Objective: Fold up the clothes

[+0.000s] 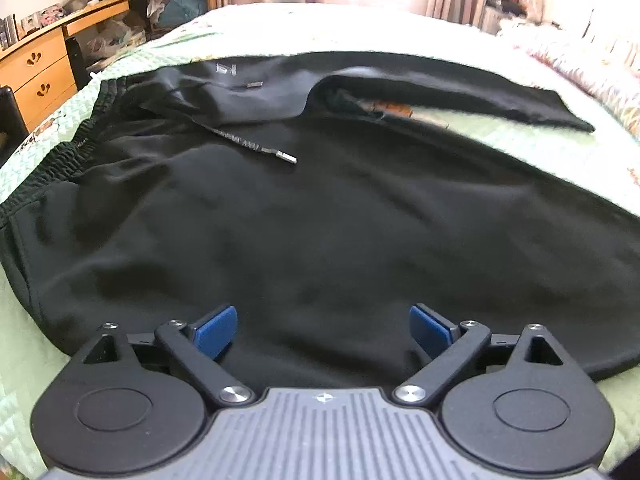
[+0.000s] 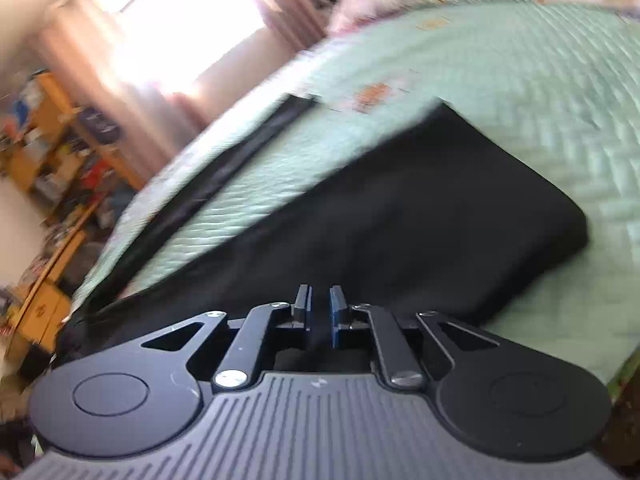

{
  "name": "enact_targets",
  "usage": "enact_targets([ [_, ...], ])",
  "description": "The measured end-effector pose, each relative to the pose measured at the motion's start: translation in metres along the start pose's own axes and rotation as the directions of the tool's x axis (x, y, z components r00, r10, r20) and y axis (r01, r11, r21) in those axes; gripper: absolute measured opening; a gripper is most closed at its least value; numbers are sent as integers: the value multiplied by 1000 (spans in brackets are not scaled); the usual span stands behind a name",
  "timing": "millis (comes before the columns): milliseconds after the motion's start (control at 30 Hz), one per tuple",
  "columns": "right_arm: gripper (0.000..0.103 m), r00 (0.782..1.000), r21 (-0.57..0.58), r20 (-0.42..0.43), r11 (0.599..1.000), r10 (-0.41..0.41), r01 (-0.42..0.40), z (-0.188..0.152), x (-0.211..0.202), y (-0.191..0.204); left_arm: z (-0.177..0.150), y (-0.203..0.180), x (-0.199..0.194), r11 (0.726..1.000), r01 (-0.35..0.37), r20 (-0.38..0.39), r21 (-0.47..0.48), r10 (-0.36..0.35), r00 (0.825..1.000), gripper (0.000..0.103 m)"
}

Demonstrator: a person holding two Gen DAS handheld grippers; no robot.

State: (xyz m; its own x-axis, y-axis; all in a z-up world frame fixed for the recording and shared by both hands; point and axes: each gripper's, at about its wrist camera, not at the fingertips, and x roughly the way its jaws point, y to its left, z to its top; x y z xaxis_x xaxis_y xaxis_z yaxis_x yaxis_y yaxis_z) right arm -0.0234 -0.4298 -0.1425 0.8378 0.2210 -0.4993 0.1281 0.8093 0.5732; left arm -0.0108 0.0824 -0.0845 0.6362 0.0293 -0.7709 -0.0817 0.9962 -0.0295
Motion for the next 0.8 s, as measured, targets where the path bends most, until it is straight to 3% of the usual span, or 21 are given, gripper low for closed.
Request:
enact_targets([
  [133,22,997,-82,-60,995,58,-63,-7,9,28,-12,0,10,999,-28,-17,46,28,999,97],
  [233,23,993,-89,-104,994,55,-64,-19,25,26,-18,0,14,998,-27,-1,54,27,1000,103],
  [333,10,993,-76,-104,995,53,-62,-26,31,16,-16,1,13,998,-26,-2,54,26,1000,103],
  [400,8,993,-50,-111,997,51,-57,-23,29,12,-15,1,12,998,-26,-3,53,26,1000,103],
  [533,19,995,-81,-93,995,44,-51,-20,10,32,-11,5,1,1000,-7,8,25,7,1000,98],
  [633,24,989,-138,-82,982,120,-130,-21,1,54,-11,9,-4,1000,1,26,9,-1,1000,100],
  [700,26,985,-164,-111,975,133,-150,-22,11,62,-15,11,9,999,-31,-11,28,31,999,103],
  [800,25,981,-131,-161,983,109,-131,-32,32,53,-20,6,14,997,-47,12,56,47,999,103],
])
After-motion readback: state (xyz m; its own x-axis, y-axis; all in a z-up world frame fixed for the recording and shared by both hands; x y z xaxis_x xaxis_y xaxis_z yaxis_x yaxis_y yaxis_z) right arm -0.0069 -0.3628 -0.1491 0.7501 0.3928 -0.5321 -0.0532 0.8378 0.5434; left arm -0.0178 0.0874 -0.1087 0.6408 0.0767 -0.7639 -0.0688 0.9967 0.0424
